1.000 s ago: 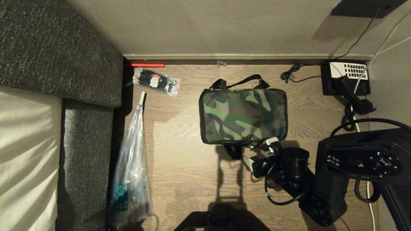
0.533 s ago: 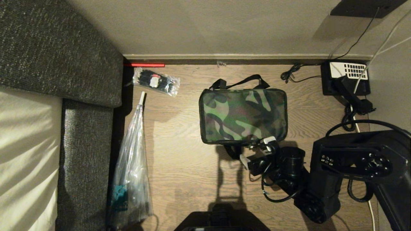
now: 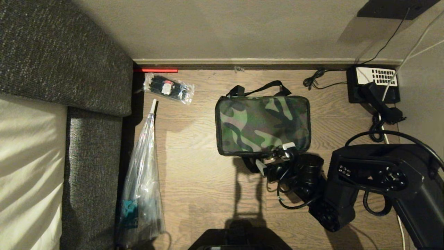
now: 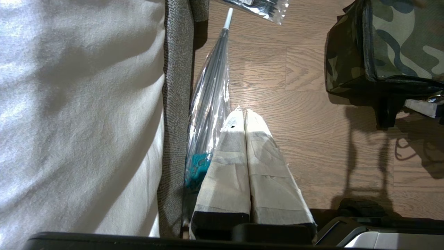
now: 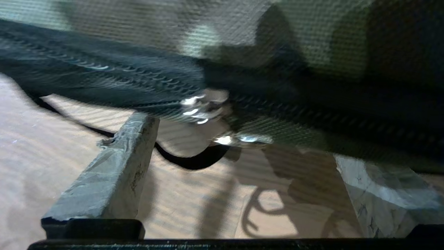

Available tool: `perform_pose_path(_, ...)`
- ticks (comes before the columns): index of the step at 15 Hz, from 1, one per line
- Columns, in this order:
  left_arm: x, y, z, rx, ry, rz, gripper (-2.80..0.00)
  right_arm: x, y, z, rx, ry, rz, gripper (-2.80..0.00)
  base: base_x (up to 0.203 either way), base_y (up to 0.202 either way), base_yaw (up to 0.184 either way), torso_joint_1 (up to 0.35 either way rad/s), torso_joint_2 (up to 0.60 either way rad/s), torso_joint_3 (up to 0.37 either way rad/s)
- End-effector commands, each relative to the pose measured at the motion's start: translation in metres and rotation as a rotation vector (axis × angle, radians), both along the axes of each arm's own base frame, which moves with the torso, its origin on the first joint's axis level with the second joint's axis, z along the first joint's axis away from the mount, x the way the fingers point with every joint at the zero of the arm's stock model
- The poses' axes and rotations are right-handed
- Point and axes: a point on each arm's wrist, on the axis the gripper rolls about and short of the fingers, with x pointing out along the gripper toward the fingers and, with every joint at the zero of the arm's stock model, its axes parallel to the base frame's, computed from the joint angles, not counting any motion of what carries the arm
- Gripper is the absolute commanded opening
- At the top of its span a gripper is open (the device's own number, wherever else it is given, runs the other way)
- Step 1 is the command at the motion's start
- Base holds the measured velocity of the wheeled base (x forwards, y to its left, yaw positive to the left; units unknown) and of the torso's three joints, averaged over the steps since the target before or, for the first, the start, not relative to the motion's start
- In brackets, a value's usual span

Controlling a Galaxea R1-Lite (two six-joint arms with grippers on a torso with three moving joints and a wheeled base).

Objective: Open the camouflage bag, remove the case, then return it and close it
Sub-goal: Open the top of the storage box

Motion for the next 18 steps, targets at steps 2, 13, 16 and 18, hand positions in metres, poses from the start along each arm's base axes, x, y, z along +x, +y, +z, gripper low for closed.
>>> perform_pose_path(2,0.0034,0.0,-0.0109,0.0,0.039,0.001,-2.8,0.0039,-0.0015,-0.0036,0.001,-0.007,-0.008,0.0,0.0,0.0,0.0,0.0,0.0,0.0)
perform_pose_path(13,0.0035,0.0,-0.011,0.0,0.04,0.001,-2.8,0.0087,-0.0028,-0.0016,0.018,-0.019,-0.017,-2.8,0.0,0.0,0.0,0.0,0.0,0.0)
perform_pose_path(16,0.0035,0.0,-0.011,0.0,0.041,0.0,-2.8,0.009,-0.0027,-0.0014,0.017,-0.021,-0.017,-2.8,0.0,0.0,0.0,0.0,0.0,0.0)
perform_pose_path(18,0.0034,0.0,-0.011,0.0,0.04,0.0,-2.8,0.01,-0.0022,-0.0004,0.018,-0.027,-0.017,-2.8,0.0,0.0,0.0,0.0,0.0,0.0)
